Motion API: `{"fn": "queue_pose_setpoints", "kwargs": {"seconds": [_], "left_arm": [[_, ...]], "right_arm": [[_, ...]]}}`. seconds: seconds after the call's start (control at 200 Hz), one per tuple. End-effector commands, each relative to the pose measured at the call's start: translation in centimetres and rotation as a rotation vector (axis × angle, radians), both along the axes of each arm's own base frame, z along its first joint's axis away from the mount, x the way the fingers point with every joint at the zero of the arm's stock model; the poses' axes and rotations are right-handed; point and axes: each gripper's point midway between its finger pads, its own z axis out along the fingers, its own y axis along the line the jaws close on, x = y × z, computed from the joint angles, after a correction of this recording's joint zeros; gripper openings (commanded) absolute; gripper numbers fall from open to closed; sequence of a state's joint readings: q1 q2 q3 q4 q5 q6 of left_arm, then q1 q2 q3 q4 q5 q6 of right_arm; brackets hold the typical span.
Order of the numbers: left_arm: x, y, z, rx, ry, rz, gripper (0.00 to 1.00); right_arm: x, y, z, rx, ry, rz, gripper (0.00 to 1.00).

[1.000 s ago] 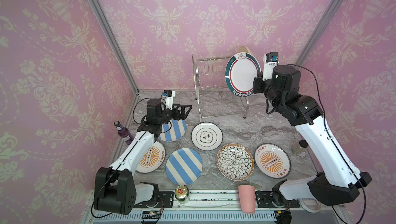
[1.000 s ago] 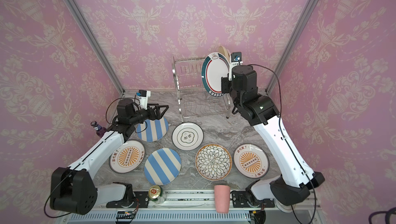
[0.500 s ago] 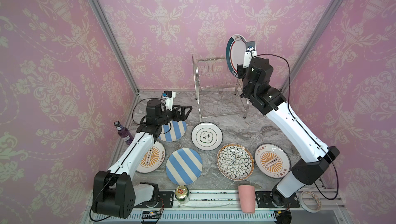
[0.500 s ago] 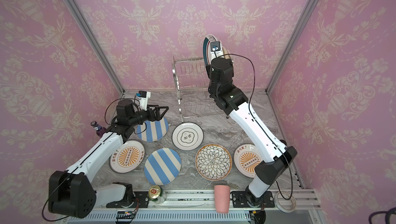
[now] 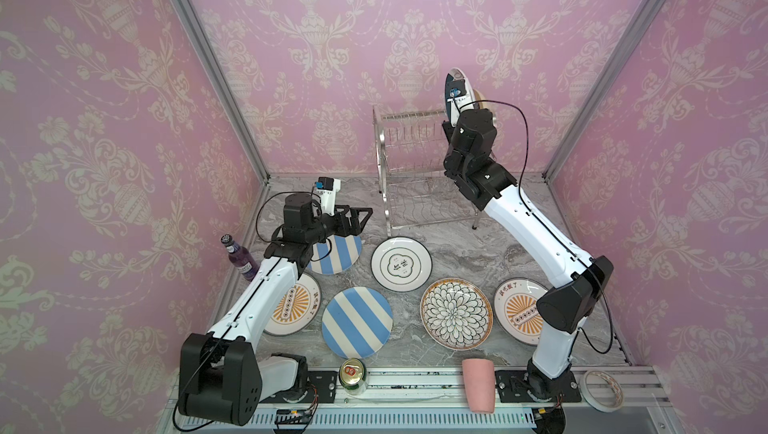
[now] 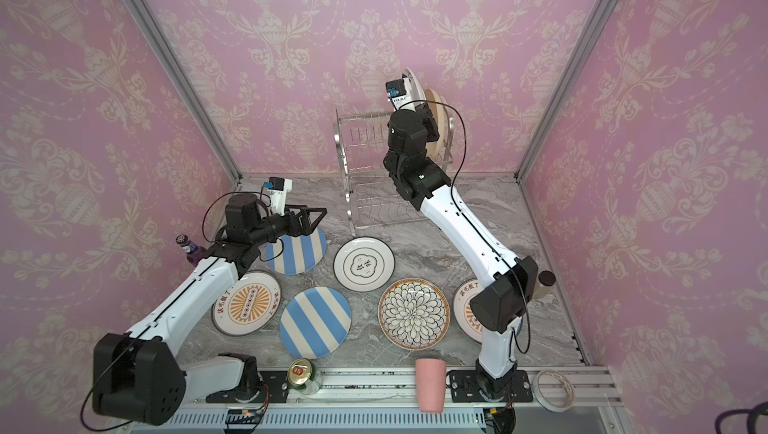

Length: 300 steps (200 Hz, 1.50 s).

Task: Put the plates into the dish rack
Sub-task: 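Lower the green-rimmed plate into the rack slots beside the cream plate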

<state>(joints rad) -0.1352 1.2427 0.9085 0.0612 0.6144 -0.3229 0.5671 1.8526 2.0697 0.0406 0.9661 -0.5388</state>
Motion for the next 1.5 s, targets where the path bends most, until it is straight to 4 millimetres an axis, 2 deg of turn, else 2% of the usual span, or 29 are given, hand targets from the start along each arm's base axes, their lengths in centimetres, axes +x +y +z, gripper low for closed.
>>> {"fn": "queue_pose_setpoints", "kwargs": {"seconds": [0.0, 0.39, 0.806, 0.936, 1.281, 1.496], "left_arm": [[-0.7, 0.1, -0.2, 0.032, -0.013, -0.003, 0.99], [-0.5, 0.1, -0.3, 0.036, -0.014, -0.005, 0.99], [-0.6, 0.0, -0.2, 0.035, -0.019, -0.01, 0.99], [-0.6, 0.0, -0.2, 0.038, -0.021, -0.01, 0.99], [-0.3, 0.0, -0.3, 0.037, -0.017, -0.01, 0.99], [-0.3, -0.1, -0.6, 0.037, -0.011, -0.012, 0.99]], "right_arm": [[-0.4, -2.0, 2.4, 0.094, -0.082, -0.026, 0.0], [2.3, -2.1, 0.2, 0.13, -0.032, 0.001, 0.0], [3.9, -2.0, -2.0, 0.104, 0.001, -0.037, 0.0], [3.9, -2.2, -1.8, 0.103, -0.006, -0.042, 0.0], [3.4, -2.7, 0.3, 0.069, -0.033, -0.059, 0.0], [3.6, -2.8, 0.3, 0.056, -0.028, -0.066, 0.0]]}}
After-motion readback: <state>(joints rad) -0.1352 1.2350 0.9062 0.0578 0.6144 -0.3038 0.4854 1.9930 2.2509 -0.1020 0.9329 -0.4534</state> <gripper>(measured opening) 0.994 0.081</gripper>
